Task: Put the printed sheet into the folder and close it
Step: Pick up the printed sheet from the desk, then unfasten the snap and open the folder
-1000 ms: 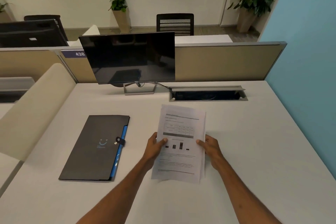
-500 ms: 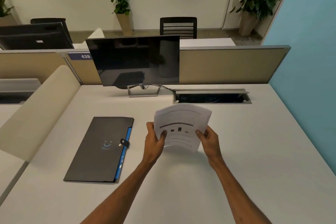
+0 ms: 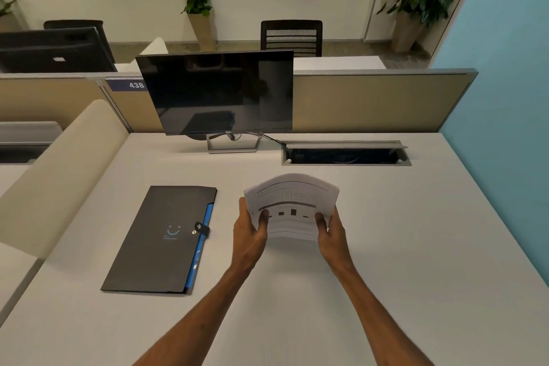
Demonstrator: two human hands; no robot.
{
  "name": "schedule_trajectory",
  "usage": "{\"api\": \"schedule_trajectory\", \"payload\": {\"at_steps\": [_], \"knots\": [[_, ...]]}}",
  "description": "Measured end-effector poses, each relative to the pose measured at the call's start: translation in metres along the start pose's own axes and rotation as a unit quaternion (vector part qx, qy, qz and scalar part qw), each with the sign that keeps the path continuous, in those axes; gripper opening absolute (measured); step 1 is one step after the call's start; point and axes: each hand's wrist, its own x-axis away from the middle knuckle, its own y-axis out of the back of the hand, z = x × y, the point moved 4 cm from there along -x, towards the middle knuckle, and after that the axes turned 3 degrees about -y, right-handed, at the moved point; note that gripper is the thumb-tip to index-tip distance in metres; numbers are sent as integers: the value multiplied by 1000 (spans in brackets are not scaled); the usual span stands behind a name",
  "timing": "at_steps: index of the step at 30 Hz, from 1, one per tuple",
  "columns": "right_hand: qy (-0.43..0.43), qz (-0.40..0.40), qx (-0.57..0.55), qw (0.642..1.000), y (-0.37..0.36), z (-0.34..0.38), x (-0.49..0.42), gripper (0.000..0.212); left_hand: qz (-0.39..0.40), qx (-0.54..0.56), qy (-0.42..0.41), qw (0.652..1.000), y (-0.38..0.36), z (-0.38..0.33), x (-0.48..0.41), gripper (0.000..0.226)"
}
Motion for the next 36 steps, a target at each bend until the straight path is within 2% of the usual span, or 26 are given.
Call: {"api": "schedule_trajectory", "payload": {"at_steps": [3,8,13,16,23,25,28,32,34,36], "knots": [[-3,0,13,1000,0,-4,1,44,7,-14,6,1000,-1,4,1,64],[-21,11,28,999,0,-11,4,37,51,-39,21,998,-4,20,5,36],[-16,-7,43,999,13,-2,-8,35,74,-44,56,995,-3,19,-6,27],[-36,-19,55,998,24,2,-16,19,96,-54,88,990,1,21,-13,26],[-187,-24,45,981,22,-20,-23,19,125,-115,164,972,13,32,-11,35],[-214,-30,43,976,18,-29,-22,18,108,-159,157,969,20,34,-7,41],[-242,-39,49,968,13,-43,-19,18,23,-243,118,963,46,40,-1,49],[-257,-49,82,962,9,-55,-18,18,-83,-307,86,944,95,48,10,36],[-265,-45,92,959,6,-59,-18,18,-109,-344,96,928,119,56,15,36],[-269,-36,98,958,1,-61,-18,18,-109,-363,139,915,137,66,20,46]]}}
